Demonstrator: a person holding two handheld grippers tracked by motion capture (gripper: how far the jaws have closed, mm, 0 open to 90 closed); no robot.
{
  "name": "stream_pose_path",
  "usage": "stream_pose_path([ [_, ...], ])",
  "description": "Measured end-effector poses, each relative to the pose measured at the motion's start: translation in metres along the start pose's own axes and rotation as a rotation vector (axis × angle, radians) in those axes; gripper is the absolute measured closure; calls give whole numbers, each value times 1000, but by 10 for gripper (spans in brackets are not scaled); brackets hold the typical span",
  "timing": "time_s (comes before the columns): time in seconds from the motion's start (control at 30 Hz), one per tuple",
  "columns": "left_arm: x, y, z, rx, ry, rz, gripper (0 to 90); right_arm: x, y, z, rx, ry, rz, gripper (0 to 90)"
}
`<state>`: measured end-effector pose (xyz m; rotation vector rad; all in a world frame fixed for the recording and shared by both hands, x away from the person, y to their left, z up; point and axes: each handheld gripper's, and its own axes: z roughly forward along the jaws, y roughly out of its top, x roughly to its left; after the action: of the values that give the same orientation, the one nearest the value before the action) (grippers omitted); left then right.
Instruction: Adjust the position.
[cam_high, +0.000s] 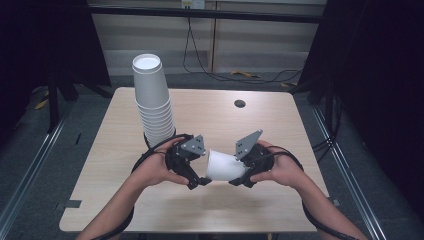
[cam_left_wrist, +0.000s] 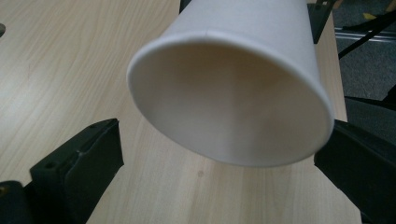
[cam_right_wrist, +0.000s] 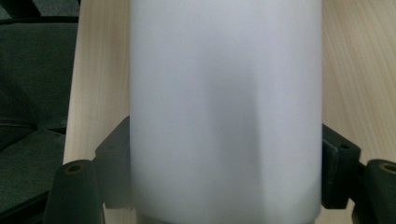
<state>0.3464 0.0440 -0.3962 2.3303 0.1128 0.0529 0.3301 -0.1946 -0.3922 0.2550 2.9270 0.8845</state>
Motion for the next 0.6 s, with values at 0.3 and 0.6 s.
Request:
stream_pose_path([
  [0.3, 3, -7, 2, -70, -33, -53, 6, -1, -5, -6, -87, 20, 14, 250],
  [0.6, 6, -9, 1, -127, -68, -96, 8, 0, -6, -7, -120, 28, 16, 249],
])
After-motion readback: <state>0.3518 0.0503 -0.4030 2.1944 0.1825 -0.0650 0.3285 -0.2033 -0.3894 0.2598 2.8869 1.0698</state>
